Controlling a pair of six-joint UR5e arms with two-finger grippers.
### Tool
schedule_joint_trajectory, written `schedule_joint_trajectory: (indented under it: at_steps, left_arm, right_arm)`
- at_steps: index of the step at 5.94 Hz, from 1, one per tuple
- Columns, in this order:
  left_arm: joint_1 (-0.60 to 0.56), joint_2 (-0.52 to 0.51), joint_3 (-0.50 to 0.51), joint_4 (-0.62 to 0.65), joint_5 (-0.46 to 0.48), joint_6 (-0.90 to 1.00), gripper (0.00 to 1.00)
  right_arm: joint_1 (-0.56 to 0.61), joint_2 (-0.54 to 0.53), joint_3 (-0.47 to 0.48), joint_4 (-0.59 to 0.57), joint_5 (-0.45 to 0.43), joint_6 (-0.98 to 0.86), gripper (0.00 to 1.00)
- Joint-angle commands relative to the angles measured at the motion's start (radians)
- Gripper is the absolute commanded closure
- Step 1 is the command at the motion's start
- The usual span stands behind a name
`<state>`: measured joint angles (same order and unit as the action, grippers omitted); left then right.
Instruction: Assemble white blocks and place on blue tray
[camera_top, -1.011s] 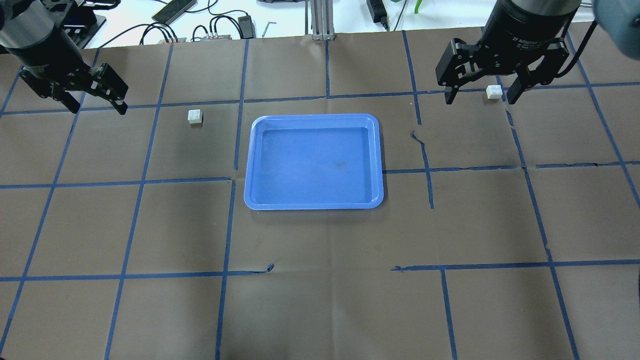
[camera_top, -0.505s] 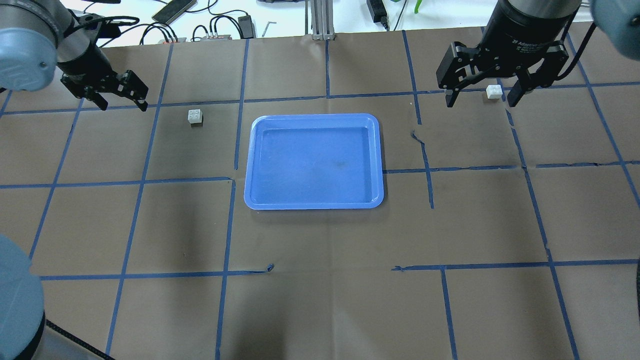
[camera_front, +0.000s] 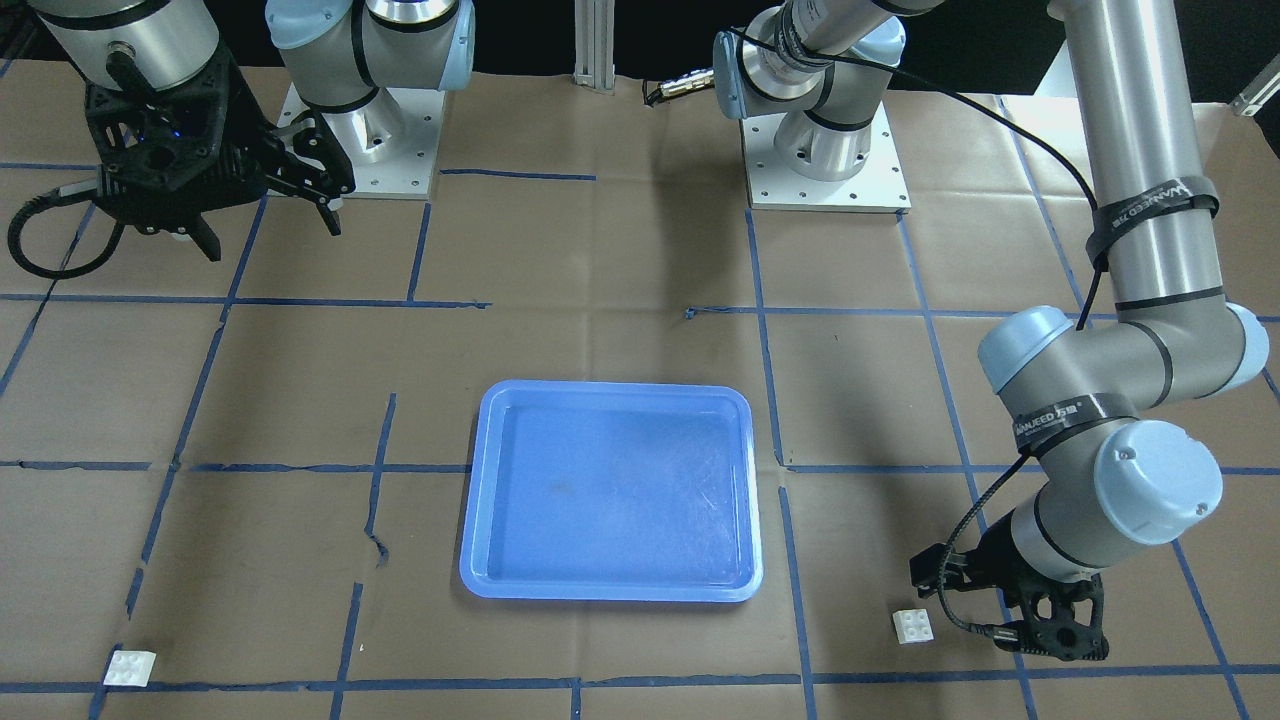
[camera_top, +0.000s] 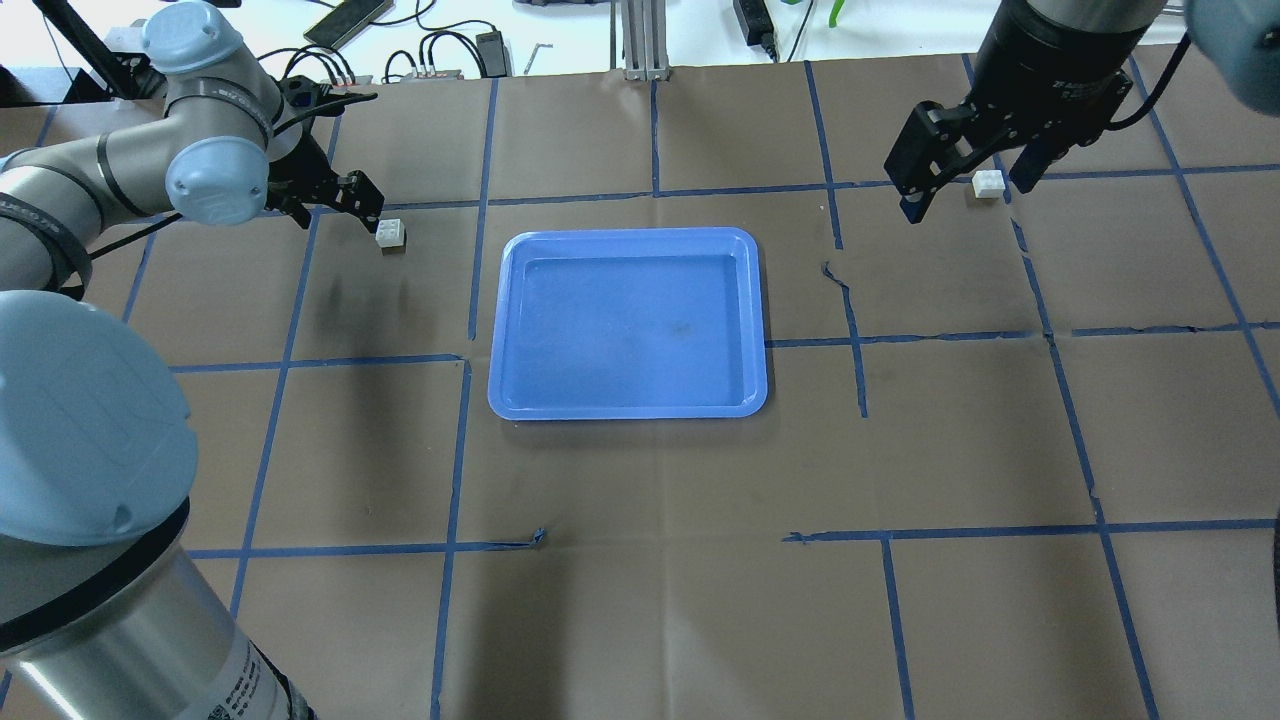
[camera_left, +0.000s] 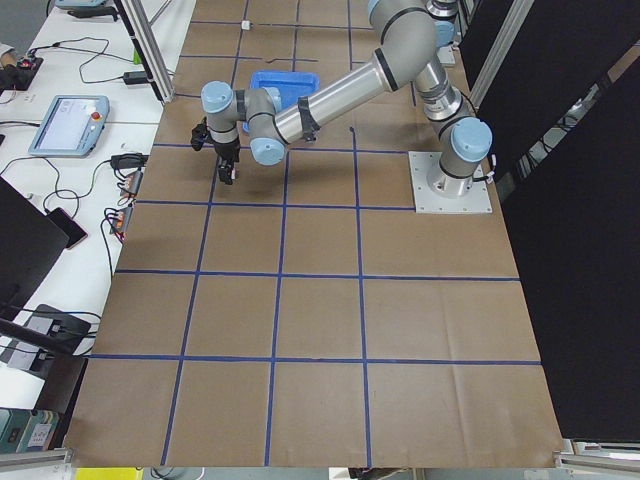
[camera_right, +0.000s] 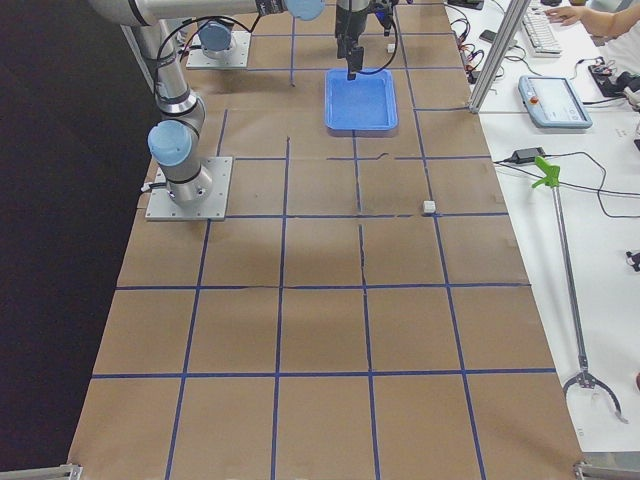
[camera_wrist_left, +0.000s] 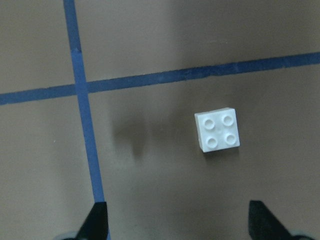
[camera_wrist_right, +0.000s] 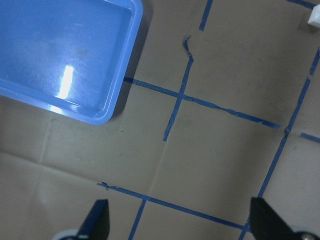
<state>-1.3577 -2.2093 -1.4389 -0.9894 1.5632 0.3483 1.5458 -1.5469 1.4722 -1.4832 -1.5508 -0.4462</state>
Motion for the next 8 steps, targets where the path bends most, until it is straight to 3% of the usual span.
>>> schedule_joint_trajectory:
  at_steps: [1,3,4,5,6,7,8]
  left_arm:
    - [-0.030,-0.070,0.037,0.041,0.000,-0.002,0.01]
    - [-0.035,-0.089,0.025,0.043,0.000,0.006,0.05]
    - [-0.035,-0.096,0.023,0.043,0.000,0.011,0.23]
    - [-0.035,-0.092,0.025,0.044,0.000,0.015,0.62]
    - [-0.035,-0.089,0.023,0.043,-0.002,0.011,0.84]
    - [-0.038,-0.075,0.023,0.035,-0.006,0.009,0.94]
    - [-0.060,-0.044,0.012,0.026,-0.006,0.011,0.98]
  right_arm:
    - [-0.047,0.007,-0.001,-0.028,0.000,-0.458,0.00]
    - [-0.130,0.077,-0.015,-0.077,0.011,-1.013,0.00]
    - [-0.168,0.112,-0.016,-0.160,0.011,-1.208,0.00]
    - [-0.211,0.163,-0.039,-0.179,0.018,-1.374,0.00]
    - [-0.246,0.239,-0.108,-0.180,0.059,-1.473,0.00]
    - [-0.272,0.331,-0.178,-0.178,0.077,-1.546,0.00]
    - [-0.311,0.397,-0.194,-0.178,0.165,-1.592,0.00]
